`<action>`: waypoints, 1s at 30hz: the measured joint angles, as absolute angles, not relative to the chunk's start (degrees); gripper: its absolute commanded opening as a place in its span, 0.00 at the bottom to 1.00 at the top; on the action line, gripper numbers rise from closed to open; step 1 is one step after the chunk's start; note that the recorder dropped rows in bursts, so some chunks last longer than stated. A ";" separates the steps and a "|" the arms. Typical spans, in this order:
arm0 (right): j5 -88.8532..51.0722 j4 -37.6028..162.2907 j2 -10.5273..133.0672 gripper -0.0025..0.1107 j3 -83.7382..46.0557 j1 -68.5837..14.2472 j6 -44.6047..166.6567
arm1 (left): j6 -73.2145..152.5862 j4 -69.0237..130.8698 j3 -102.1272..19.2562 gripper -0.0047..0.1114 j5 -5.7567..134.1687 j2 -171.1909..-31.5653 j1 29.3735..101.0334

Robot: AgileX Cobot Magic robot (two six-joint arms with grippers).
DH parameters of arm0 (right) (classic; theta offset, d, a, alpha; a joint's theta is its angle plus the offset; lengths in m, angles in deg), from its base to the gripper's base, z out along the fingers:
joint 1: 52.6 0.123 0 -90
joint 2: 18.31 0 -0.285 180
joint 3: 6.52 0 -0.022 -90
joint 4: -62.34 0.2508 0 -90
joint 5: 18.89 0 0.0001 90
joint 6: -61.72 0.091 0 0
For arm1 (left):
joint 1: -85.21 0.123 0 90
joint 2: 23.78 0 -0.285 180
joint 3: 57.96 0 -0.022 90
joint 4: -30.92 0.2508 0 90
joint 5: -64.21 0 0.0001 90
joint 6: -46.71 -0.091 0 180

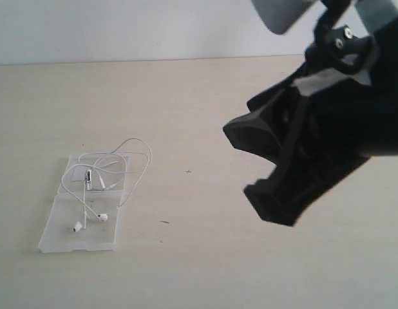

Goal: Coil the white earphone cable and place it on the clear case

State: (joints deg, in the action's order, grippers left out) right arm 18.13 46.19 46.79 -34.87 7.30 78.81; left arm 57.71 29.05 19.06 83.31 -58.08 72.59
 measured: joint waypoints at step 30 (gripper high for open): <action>17.22 47.60 42.93 0.33 -38.15 7.30 79.83 | 57.72 29.05 19.06 0.04 83.09 -58.08 72.59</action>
State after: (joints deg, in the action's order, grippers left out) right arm 17.22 47.60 42.93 -38.15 7.30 79.83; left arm 57.72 29.05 19.06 83.09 -58.08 72.59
